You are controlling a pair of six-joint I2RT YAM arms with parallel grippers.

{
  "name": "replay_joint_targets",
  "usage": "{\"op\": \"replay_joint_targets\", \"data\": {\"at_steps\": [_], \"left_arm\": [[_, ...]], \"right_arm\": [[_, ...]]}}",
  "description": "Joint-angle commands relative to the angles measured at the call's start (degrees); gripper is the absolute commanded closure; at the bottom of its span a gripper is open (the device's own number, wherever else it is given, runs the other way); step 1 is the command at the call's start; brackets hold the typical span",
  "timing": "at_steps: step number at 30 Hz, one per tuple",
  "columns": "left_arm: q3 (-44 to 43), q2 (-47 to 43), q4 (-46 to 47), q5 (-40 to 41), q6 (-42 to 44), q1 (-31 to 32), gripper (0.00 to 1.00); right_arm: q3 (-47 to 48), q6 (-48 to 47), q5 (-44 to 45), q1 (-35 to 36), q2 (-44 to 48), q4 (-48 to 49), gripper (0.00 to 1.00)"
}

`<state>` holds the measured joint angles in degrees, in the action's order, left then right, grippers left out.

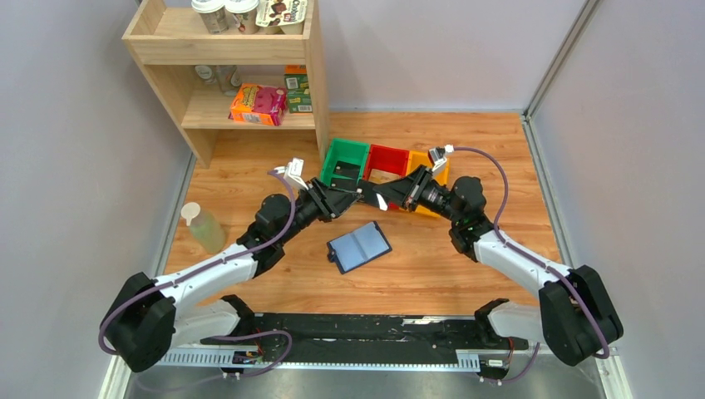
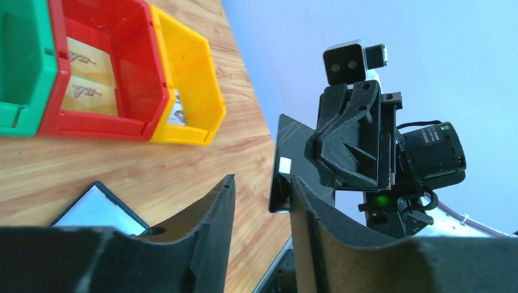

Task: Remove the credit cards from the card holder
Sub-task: Place the credit card in the storage box.

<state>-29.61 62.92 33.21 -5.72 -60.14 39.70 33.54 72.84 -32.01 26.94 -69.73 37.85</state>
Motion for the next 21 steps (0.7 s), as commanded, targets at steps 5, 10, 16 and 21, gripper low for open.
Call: {"op": "replay_joint_targets", "data": {"at_steps": [5, 10, 16, 21], "left_arm": [[-1.25, 1.95, 8.17, -3.34, -3.66, -0.15, 0.71], [-0.81, 2.21, 9.5, -2.02, -3.85, -0.24, 1.0], [-0.28, 0.63, 4.94, 4.21, 0.28, -1.47, 1.0], [-1.15, 1.33, 0.81, 8.7, 3.53, -5.68, 1.0]], "right_arm": [[-0.84, 0.46, -0.95, 0.57, 0.21, 5.92, 1.0], [-0.67, -1.2, -1.48, 0.57, -0.75, 5.05, 0.86], [0.47, -11.21, -0.08, -1.71, 2.66, -9.95, 0.29], [1.7, -22.28, 5.8, -5.14, 8.81, -27.0, 0.0]]}}
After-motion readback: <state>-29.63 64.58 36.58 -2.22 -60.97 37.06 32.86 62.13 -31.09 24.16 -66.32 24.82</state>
